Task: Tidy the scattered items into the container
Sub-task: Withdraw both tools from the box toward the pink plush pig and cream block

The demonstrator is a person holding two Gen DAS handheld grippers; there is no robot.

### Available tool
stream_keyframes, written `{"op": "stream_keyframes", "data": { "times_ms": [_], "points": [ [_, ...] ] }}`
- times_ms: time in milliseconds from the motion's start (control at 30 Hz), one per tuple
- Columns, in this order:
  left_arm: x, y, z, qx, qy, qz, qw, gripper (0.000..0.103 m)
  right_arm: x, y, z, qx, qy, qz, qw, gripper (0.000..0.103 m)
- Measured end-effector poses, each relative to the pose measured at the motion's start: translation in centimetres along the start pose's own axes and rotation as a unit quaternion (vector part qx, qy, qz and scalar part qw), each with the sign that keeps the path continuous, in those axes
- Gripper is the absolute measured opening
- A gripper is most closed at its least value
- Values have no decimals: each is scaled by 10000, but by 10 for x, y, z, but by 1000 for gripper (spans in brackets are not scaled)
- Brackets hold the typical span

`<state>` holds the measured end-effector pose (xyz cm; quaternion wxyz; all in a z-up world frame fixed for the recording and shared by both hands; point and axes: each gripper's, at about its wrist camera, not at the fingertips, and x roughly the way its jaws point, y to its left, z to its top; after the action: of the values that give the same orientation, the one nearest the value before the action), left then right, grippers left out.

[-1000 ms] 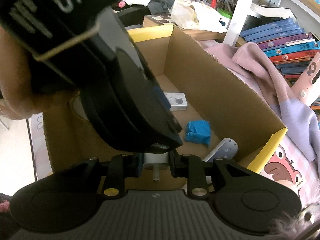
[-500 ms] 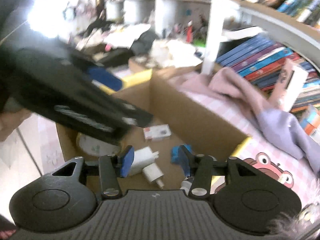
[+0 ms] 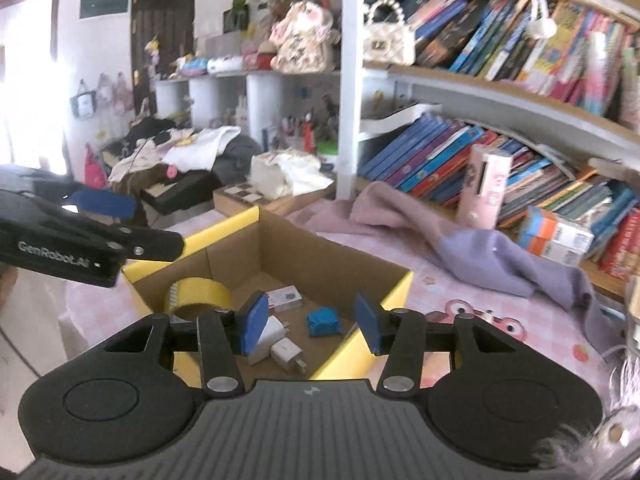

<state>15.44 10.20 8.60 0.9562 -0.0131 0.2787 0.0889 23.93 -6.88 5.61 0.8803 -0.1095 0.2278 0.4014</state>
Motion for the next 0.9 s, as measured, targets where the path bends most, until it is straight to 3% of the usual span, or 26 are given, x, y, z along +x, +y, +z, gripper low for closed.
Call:
{"op": "stream_keyframes", "data": {
  "times_ms": [300, 467, 600, 700, 900],
  "points": [
    [-64, -2, -46, -166, -264, 79, 9995, 81, -64, 53, -40, 33, -354, -539, 9979, 54],
    [-97, 2, -75, -203, -268, 254, 9991, 81, -96, 83, -64, 31, -319, -601, 9977, 56],
    [-118, 4, -96, -484, -258, 158, 9984, 81, -117, 103, -81, -4, -261, -726, 9970, 58],
    [-129, -3, -110, -471, -257, 153, 9984, 84, -132, 112, -94, 24, -238, -1004, 9947, 69],
    [-136, -20, -132, -274, -90, 3, 9996, 88, -148, 116, -115, 67, -79, -1481, 9889, 78]
  ]
}}
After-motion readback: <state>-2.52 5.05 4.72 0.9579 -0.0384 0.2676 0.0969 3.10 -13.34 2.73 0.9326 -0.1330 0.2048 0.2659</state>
